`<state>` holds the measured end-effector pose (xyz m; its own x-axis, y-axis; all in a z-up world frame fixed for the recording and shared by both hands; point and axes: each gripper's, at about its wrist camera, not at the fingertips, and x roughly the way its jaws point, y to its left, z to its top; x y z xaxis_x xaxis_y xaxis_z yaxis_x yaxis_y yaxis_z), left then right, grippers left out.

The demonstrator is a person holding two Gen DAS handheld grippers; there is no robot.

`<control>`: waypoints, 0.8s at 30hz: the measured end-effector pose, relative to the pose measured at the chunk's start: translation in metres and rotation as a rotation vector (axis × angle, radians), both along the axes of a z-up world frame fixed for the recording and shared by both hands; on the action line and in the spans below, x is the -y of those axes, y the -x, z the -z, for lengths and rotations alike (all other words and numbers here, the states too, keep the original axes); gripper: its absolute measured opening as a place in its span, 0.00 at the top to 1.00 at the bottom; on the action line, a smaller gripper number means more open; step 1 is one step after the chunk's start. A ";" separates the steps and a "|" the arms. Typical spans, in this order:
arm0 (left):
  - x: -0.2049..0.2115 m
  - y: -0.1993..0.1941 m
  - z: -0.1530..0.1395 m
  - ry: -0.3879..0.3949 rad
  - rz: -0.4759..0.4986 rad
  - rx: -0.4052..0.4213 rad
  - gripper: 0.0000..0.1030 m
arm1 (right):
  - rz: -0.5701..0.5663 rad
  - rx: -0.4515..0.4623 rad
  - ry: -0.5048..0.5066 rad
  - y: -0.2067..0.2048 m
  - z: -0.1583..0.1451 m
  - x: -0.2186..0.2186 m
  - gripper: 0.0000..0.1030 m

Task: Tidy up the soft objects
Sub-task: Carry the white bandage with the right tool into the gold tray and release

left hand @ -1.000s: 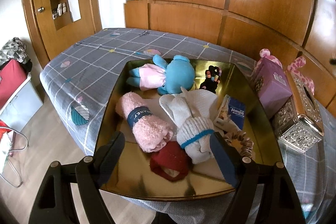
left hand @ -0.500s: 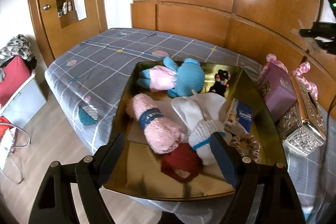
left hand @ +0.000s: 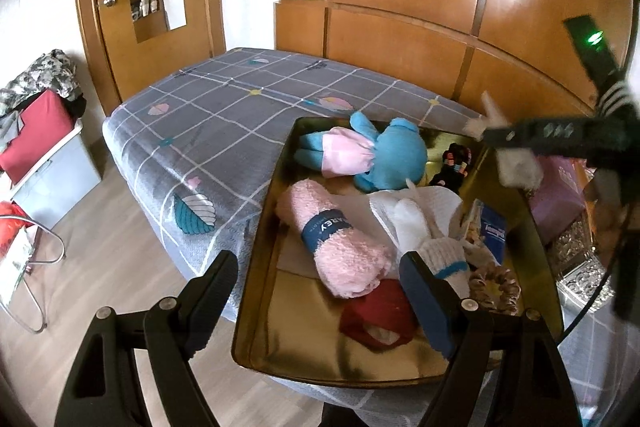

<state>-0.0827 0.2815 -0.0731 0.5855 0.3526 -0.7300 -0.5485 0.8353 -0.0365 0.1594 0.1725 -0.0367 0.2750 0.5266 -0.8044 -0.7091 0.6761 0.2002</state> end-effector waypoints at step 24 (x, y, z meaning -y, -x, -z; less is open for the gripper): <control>0.005 0.000 -0.004 -0.029 -0.019 0.003 0.06 | -0.068 0.009 0.153 0.057 0.058 -0.002 0.58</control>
<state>-0.0826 0.2765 -0.0693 0.5810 0.3844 -0.7174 -0.5643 0.8254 -0.0147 0.1020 0.1748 -0.0951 0.2506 0.4163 -0.8740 -0.7558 0.6484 0.0921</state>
